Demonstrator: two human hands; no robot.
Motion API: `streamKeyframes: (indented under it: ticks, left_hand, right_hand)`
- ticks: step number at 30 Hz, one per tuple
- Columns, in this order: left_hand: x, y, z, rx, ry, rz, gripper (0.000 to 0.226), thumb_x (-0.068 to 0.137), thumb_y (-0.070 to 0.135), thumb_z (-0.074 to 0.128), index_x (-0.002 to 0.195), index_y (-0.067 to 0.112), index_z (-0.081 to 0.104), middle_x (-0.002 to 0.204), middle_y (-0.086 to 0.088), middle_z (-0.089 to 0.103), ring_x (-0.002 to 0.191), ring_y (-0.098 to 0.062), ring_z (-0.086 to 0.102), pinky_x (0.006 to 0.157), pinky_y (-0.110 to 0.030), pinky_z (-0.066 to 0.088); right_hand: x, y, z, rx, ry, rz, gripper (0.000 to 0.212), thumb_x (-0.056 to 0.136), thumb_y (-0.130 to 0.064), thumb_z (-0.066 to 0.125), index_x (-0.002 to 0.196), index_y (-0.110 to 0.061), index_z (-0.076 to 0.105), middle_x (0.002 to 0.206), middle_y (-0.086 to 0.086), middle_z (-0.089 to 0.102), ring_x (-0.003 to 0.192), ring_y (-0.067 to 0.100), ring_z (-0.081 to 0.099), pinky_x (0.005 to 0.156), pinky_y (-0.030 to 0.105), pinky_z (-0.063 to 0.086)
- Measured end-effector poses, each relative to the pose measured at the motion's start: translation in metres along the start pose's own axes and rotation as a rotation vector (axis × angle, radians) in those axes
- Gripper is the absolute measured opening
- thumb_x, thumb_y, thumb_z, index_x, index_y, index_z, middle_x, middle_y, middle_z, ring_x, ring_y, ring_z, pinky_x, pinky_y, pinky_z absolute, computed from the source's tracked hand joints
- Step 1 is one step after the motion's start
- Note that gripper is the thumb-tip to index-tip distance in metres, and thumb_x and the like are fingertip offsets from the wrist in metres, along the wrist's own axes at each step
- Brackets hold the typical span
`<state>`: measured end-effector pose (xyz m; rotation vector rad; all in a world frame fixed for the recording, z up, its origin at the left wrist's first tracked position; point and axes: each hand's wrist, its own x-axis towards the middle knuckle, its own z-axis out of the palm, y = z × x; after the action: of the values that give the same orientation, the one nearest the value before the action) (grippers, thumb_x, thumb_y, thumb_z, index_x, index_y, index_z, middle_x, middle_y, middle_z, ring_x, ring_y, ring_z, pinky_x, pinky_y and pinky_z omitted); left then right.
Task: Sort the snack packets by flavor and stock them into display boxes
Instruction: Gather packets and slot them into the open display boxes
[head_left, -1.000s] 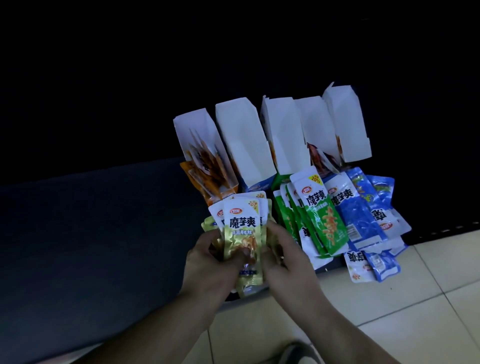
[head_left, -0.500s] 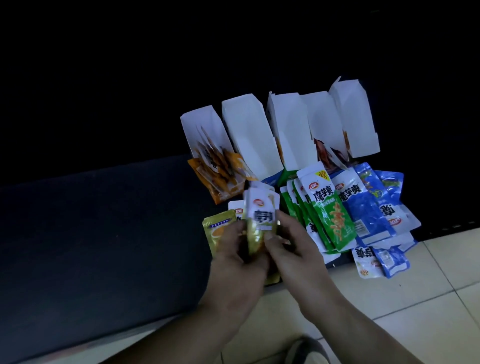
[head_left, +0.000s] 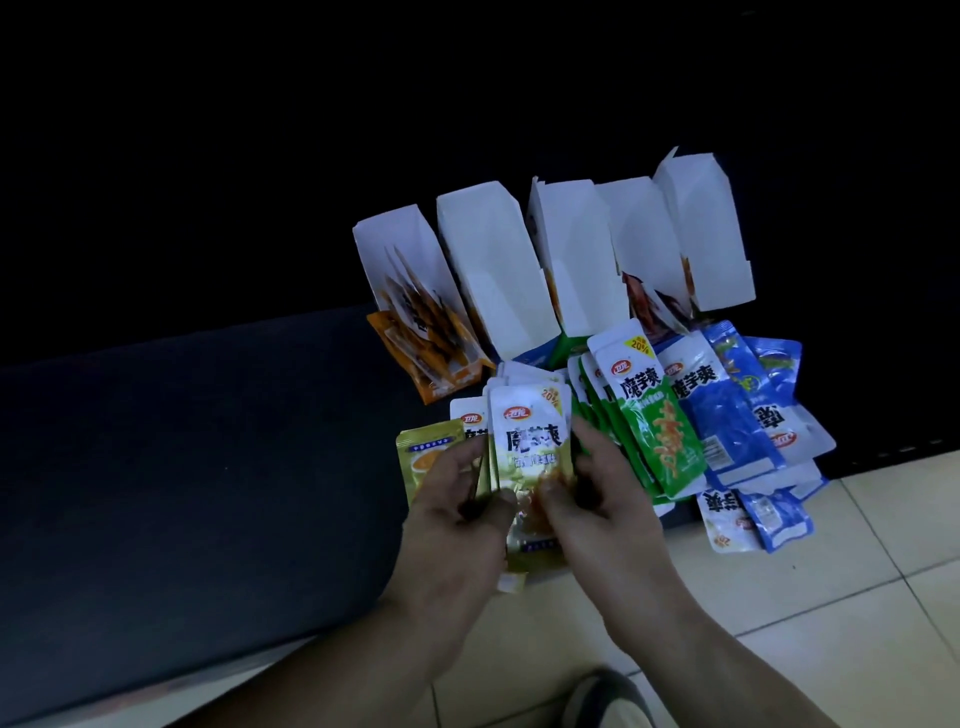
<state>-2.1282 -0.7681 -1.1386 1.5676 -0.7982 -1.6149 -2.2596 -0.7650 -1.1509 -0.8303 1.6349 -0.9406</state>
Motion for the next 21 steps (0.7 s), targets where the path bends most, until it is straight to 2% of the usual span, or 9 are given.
streamKeyframes:
  ticks: [2, 4, 9, 11, 12, 14, 16, 20, 21]
  left_hand:
    - [0.0, 0.003, 0.0, -0.021, -0.013, -0.007, 0.053, 0.095, -0.003, 0.066, 0.122, 0.042, 0.065, 0.099, 0.014, 0.078, 0.086, -0.01, 0.077, 0.065, -0.03, 0.062]
    - [0.0, 0.006, 0.003, -0.028, -0.034, -0.021, 0.057, 0.092, -0.003, 0.07, 0.115, 0.05, 0.065, 0.094, 0.015, 0.077, 0.081, -0.009, 0.077, 0.058, -0.027, 0.06]
    - [-0.001, 0.009, 0.008, -0.034, -0.072, -0.04, 0.063, 0.095, -0.003, 0.067, 0.129, 0.049, 0.059, 0.113, 0.009, 0.075, 0.091, -0.016, 0.077, 0.07, -0.049, 0.065]
    - [0.0, 0.011, 0.006, -0.02, -0.08, -0.009, 0.063, 0.096, -0.002, 0.066, 0.132, 0.048, 0.058, 0.117, 0.006, 0.073, 0.092, -0.017, 0.077, 0.073, -0.051, 0.065]
    - [-0.001, 0.013, 0.005, -0.006, -0.086, 0.018, 0.063, 0.096, -0.002, 0.065, 0.132, 0.048, 0.058, 0.117, 0.006, 0.073, 0.091, -0.016, 0.077, 0.072, -0.045, 0.066]
    - [-0.006, 0.021, 0.003, 0.033, -0.111, 0.081, 0.062, 0.097, -0.003, 0.063, 0.133, 0.048, 0.059, 0.111, 0.01, 0.072, 0.088, -0.011, 0.076, 0.067, -0.029, 0.063]
    - [-0.014, 0.032, 0.0, 0.088, -0.142, 0.142, 0.062, 0.098, -0.004, 0.062, 0.135, 0.046, 0.058, 0.108, 0.012, 0.071, 0.089, -0.009, 0.075, 0.069, -0.025, 0.062]
    - [-0.031, 0.062, 0.005, 0.198, -0.183, 0.206, 0.063, 0.096, -0.003, 0.063, 0.134, 0.047, 0.057, 0.116, 0.001, 0.069, 0.094, -0.023, 0.075, 0.083, -0.05, 0.063]
    - [-0.035, 0.071, 0.008, 0.222, -0.194, 0.225, 0.063, 0.095, -0.005, 0.063, 0.132, 0.045, 0.058, 0.113, -0.001, 0.07, 0.094, -0.022, 0.075, 0.083, -0.051, 0.062]
  right_hand:
    - [-0.002, -0.001, 0.001, -0.046, -0.007, -0.027, 0.059, 0.099, -0.002, 0.061, 0.134, -0.048, 0.054, 0.106, -0.022, 0.073, 0.094, -0.003, 0.07, 0.076, 0.017, 0.057]
    - [-0.002, -0.001, 0.0, -0.079, 0.031, -0.061, 0.059, 0.097, -0.003, 0.063, 0.139, -0.044, 0.054, 0.106, -0.03, 0.071, 0.098, -0.008, 0.068, 0.077, 0.013, 0.055]
    - [-0.004, -0.009, -0.002, -0.05, 0.04, -0.041, 0.059, 0.099, -0.01, 0.062, 0.144, -0.046, 0.051, 0.127, -0.026, 0.065, 0.116, 0.0, 0.064, 0.098, 0.029, 0.057]
    - [-0.004, -0.013, -0.002, -0.008, 0.021, 0.005, 0.059, 0.101, -0.01, 0.061, 0.14, -0.053, 0.053, 0.117, -0.037, 0.065, 0.109, -0.009, 0.064, 0.091, 0.018, 0.056]
    - [-0.004, -0.016, -0.004, 0.018, 0.003, 0.032, 0.059, 0.101, -0.01, 0.061, 0.135, -0.057, 0.054, 0.11, -0.043, 0.064, 0.103, -0.015, 0.063, 0.084, 0.013, 0.055]
    - [-0.006, -0.025, -0.009, 0.065, -0.034, 0.069, 0.057, 0.1, -0.01, 0.062, 0.129, -0.06, 0.058, 0.11, -0.04, 0.067, 0.097, -0.015, 0.065, 0.081, 0.013, 0.054]
    - [-0.01, -0.037, -0.013, 0.09, -0.051, 0.08, 0.056, 0.099, -0.008, 0.065, 0.125, -0.058, 0.063, 0.106, -0.037, 0.069, 0.095, -0.012, 0.067, 0.078, 0.015, 0.055]
    - [-0.031, -0.071, -0.026, 0.144, 0.007, 0.047, 0.058, 0.095, -0.002, 0.068, 0.121, -0.054, 0.067, 0.114, -0.017, 0.073, 0.095, 0.005, 0.074, 0.077, 0.025, 0.061]
    - [-0.037, -0.08, -0.03, 0.157, 0.01, 0.043, 0.058, 0.095, -0.002, 0.068, 0.123, -0.052, 0.067, 0.115, -0.013, 0.074, 0.093, 0.007, 0.075, 0.074, 0.026, 0.061]
